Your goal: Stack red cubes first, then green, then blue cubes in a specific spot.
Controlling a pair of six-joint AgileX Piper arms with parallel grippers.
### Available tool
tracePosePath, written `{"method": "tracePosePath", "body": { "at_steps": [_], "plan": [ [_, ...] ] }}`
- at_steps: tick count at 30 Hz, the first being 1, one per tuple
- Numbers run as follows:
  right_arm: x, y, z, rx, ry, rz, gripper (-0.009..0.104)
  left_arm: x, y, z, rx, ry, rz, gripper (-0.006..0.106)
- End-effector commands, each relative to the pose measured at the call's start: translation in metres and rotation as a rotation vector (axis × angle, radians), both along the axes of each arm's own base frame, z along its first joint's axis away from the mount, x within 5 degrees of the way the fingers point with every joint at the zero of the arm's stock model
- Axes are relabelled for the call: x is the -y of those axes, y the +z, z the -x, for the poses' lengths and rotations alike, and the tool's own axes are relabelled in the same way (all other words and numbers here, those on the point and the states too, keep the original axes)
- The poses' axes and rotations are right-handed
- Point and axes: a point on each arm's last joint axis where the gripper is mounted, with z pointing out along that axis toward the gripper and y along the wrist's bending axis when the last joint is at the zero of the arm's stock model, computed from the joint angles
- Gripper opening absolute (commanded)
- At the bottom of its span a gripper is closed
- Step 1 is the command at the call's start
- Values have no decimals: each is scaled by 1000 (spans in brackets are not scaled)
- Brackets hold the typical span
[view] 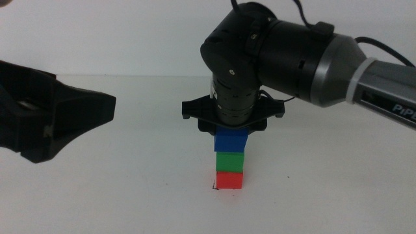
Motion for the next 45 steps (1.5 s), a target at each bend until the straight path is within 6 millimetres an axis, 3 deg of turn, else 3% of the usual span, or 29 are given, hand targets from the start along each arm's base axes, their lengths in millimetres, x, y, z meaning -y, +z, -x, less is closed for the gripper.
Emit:
{"method": "tracePosePath", "body": {
  "at_steps": [1, 16, 17, 18, 20, 23, 26, 30, 34, 40, 45],
  "plan": [
    [3, -1, -5, 4, -18, 10, 15, 0, 1, 0, 11, 3, 8, 94],
    [4, -28, -19, -43, -45, 54, 19, 0, 1, 0, 11, 3, 8, 94],
    [4, -28, -19, -43, -45, 54, 27, 0, 1, 0, 11, 3, 8, 94],
    [4, -28, -19, -46, -46, 51, 54, 0, 1, 0, 11, 3, 8, 94],
    [4, -28, -19, -43, -46, 54, 70, 0, 1, 0, 11, 3, 8, 94],
    [6, -22, -18, -32, -43, 46, 86, 0, 1, 0, 11, 3, 8, 94],
    [18, 17, -8, 40, -27, -3, 93, 0, 1, 0, 11, 3, 8, 94],
    [64, 78, 24, 168, -14, -45, 93, -1, 1, 1, 13, 3, 9, 94],
    [141, 100, 68, 237, -8, -49, 93, -1, 1, 1, 13, 3, 9, 94],
    [242, 83, 135, 453, 41, -115, 93, -1, 1, 1, 13, 3, 9, 94],
    [271, 61, 169, 632, 106, -101, 93, 0, 1, 0, 15, 3, 10, 94]
  ]
}}
